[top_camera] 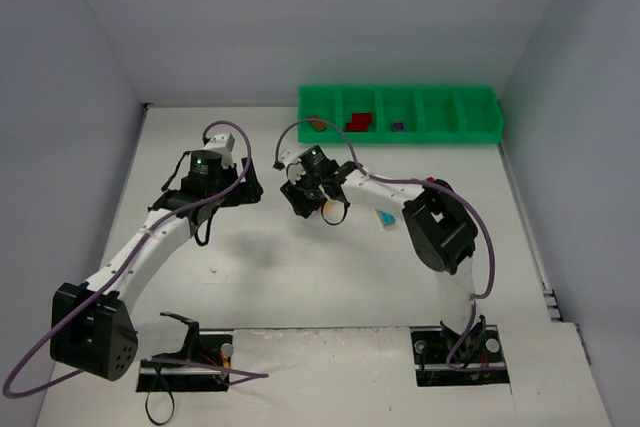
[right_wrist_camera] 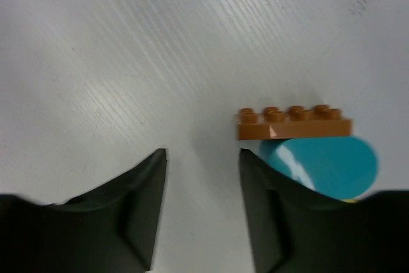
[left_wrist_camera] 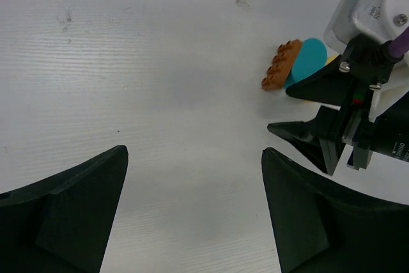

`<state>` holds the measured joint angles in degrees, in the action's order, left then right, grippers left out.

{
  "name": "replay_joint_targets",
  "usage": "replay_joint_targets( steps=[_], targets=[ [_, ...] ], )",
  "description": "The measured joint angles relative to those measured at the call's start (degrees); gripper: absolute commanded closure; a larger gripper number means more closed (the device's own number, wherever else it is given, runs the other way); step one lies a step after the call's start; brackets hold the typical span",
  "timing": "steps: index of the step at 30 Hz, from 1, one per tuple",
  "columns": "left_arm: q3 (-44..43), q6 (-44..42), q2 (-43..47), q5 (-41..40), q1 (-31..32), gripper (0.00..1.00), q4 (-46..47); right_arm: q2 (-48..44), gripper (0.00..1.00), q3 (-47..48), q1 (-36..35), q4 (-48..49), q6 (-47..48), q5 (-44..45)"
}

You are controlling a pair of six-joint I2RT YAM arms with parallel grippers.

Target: Sort the legos into containers by color

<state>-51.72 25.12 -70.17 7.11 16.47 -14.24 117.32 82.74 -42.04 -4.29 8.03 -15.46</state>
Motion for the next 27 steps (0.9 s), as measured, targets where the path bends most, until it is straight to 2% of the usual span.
replay_joint_targets(
  steps=[3, 5, 15, 23, 27],
  targets=[
    [0.0, 0.0, 0.22, 0.02, 0.0, 0.21, 0.0, -1.7, 0.27, 0.15, 0.31, -2.03, 2.54, 0.52],
    [0.0, 0.02, 0.22, 0.04, 0.0, 0.21, 0.0, -3.1, 0.2, 0.79, 0.83, -3.56, 4.11, 1.77],
    [0.0, 0.02, 0.22, 0.11, 0.0, 0.21, -0.02, -5.88, 0.19, 2.56, 4.11, -6.64, 8.98, 5.05],
    [0.0, 0.02, 0.22, 0.66, 0.0, 0.21, -0.02, -5.05, 0.07, 4.61, 9.2, -7.76, 14.29, 4.5],
    [0.0, 0.02, 0.22, 0.83, 0.0, 0.21, -0.02, -2.1, 0.07, 7.76, 11.34, -7.5, 17.64, 4.39]
  ],
)
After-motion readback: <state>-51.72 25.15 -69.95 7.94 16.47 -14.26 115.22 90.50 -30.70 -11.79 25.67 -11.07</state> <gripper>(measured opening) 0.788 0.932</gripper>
